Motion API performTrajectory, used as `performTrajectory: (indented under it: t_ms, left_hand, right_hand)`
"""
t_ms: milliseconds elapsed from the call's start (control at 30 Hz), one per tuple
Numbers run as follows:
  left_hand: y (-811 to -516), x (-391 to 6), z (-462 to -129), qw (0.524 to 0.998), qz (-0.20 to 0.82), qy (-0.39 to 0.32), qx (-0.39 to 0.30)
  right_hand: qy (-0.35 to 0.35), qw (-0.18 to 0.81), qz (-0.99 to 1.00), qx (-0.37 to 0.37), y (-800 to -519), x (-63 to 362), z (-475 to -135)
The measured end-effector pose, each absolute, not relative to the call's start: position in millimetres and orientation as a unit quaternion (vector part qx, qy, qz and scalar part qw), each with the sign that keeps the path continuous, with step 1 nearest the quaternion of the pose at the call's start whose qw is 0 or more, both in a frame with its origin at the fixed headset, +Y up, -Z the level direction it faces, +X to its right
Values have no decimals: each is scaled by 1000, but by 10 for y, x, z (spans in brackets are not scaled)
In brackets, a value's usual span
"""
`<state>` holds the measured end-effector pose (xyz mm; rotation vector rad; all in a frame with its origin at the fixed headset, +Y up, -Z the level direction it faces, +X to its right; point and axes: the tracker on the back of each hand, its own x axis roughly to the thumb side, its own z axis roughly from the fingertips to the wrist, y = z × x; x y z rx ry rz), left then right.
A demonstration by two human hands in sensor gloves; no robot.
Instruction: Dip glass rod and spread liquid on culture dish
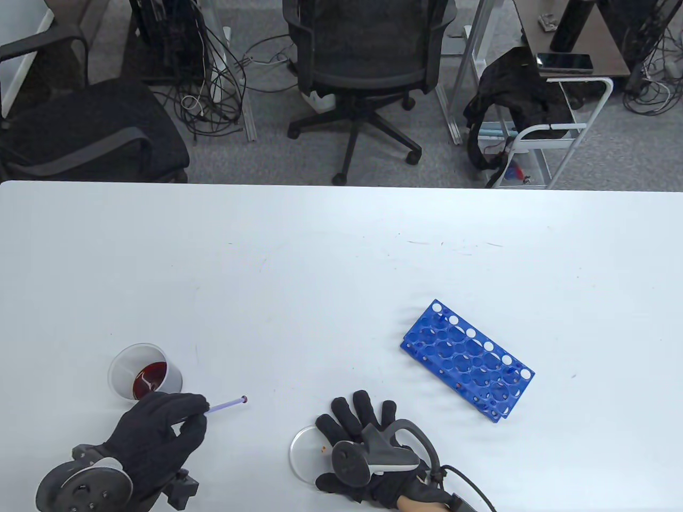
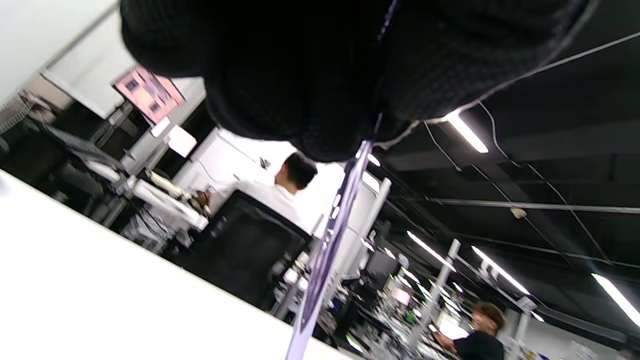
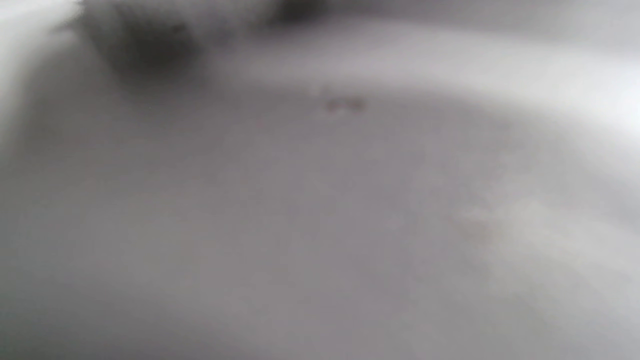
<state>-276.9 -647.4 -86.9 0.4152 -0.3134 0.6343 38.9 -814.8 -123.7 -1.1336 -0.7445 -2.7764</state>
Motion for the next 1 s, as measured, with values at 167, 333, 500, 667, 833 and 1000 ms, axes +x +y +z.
performTrajectory:
  t_ms: [167,333,500,667,833,1000]
  left_hand:
    - [-6580,-2485,-932,919,300,-221,131]
    - [-6689,-2209,-945,923,268,-265,81]
    - [-6787,-2030,-960,926,242,-286,46]
    - [-6890,-1917,-995,931,222,-290,23]
    - [-6966,-1850,-1027,934,205,-291,5]
    - [-6971,-1833,-1034,929,220,-298,-10]
  right_hand:
    - [-241,26,-898,-367,-8148,389,-1237]
    - [-241,26,-898,-367,-8148,389,-1237]
    - [-241,26,-898,-367,-8148,389,-1237]
    - [-241,26,-898,-367,-8148,389,-1237]
    - [-241,26,-898,-367,-8148,389,-1237]
    - [-241,23,-898,-367,-8151,389,-1239]
